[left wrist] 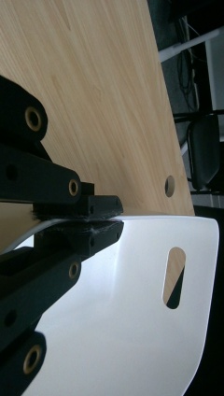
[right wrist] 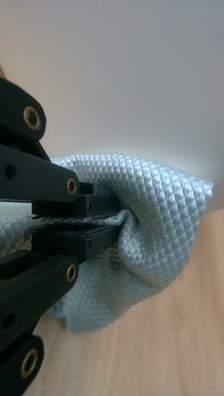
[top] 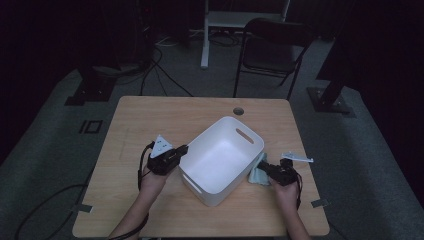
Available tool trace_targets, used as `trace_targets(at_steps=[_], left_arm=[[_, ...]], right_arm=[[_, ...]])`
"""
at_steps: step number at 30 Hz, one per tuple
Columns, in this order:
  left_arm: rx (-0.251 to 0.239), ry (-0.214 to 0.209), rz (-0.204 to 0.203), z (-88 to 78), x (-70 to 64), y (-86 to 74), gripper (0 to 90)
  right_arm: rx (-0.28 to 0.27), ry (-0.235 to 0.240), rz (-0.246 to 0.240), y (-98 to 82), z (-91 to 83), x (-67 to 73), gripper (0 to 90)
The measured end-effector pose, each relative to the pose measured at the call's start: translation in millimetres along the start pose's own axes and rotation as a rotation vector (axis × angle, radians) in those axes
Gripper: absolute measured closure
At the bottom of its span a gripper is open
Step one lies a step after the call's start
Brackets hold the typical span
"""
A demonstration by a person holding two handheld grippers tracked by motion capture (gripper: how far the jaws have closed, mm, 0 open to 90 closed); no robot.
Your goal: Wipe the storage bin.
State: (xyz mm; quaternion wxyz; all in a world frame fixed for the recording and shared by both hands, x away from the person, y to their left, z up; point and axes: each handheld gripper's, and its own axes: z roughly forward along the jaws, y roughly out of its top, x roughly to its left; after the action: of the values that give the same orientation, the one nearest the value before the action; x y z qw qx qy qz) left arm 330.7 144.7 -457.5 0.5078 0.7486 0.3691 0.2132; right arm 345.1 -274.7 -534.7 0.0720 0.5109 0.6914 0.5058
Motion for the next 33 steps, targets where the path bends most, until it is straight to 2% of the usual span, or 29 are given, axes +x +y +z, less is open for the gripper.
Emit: trace_targets(at_steps=[3, 5, 10, 11, 15, 16, 17, 19, 22, 33], left_arm=[[0.000, 0.003, -0.001, 0.2, -0.4, 0.1, 87.0], [0.000, 0.006, 0.000, 0.3, -0.7, 0.1, 87.0], [0.001, 0.007, 0.001, 0.9, -0.9, 0.4, 87.0], [0.000, 0.010, 0.000, 1.3, -1.3, 0.4, 87.0], [-0.003, 0.009, -0.001, 1.3, -1.0, 0.1, 86.9], [-0.003, 0.009, -0.001, 1.3, -1.0, 0.1, 86.9], [-0.003, 0.008, -0.002, 1.3, -1.1, 0.1, 86.9], [-0.002, 0.008, 0.000, 1.3, -1.1, 0.2, 86.9], [-0.003, 0.002, 0.003, 1.3, -0.5, 0.1, 86.9], [-0.007, -0.002, 0.002, 2.2, -0.6, 0.0, 86.7]], right_arm=[[0.005, 0.003, 0.017, -0.9, 0.9, -1.1, 85.0], [0.004, 0.006, 0.008, 0.6, -1.7, 2.4, 85.0], [-0.038, 0.045, -0.020, 6.7, -15.1, 14.9, 85.0], [-0.069, 0.065, -0.040, 11.6, -22.9, 23.7, 85.0], [-0.129, 0.108, -0.077, 21.7, -37.9, 41.2, 85.0], [-0.129, 0.108, -0.077, 21.7, -37.9, 41.2, 85.0], [-0.153, 0.121, -0.089, 25.1, -42.9, 47.8, 84.9], [-0.155, 0.108, -0.110, 26.4, -43.7, 50.8, 84.9], [-0.150, 0.107, -0.095, 24.0, -41.1, 47.1, 84.9], [-0.075, 0.055, -0.065, 7.4, -19.8, 29.6, 84.9]])
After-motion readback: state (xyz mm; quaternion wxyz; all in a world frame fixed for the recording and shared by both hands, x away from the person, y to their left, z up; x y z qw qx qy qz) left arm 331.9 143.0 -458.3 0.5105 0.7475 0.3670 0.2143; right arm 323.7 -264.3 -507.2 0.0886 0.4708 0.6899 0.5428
